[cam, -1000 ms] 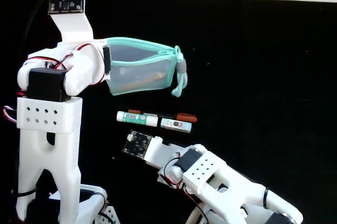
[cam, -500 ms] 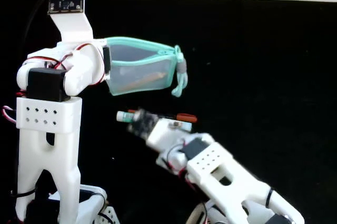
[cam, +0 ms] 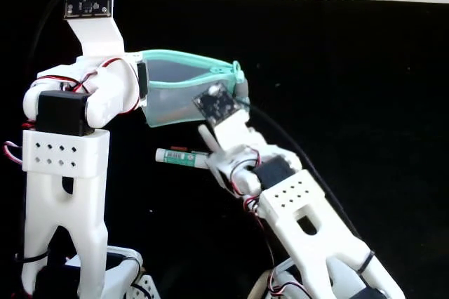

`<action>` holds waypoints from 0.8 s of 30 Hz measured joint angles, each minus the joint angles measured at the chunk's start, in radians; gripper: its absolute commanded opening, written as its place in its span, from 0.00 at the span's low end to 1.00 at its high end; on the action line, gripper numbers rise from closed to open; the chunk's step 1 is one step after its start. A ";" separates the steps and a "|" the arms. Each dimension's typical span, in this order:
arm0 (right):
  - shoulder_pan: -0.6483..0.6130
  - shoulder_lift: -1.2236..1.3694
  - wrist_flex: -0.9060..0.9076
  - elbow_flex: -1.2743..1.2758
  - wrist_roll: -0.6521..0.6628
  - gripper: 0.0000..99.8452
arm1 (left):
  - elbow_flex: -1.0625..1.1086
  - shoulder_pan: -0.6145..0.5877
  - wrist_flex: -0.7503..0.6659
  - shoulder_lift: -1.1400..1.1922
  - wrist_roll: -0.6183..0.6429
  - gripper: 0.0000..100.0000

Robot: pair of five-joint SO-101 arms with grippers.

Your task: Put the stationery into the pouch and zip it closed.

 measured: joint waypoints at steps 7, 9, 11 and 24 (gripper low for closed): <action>0.000 -0.029 0.092 -0.109 -0.026 0.01 | 0.000 0.000 0.000 0.000 0.000 0.01; -0.008 -0.074 0.138 -0.118 -0.026 0.01 | 0.000 0.000 0.000 0.000 0.000 0.01; -0.021 -0.112 0.184 -0.118 -0.028 0.01 | 0.000 0.000 0.000 0.000 0.000 0.01; -0.025 -0.198 0.285 -0.272 -0.029 0.01 | 0.000 0.000 0.000 0.000 0.000 0.01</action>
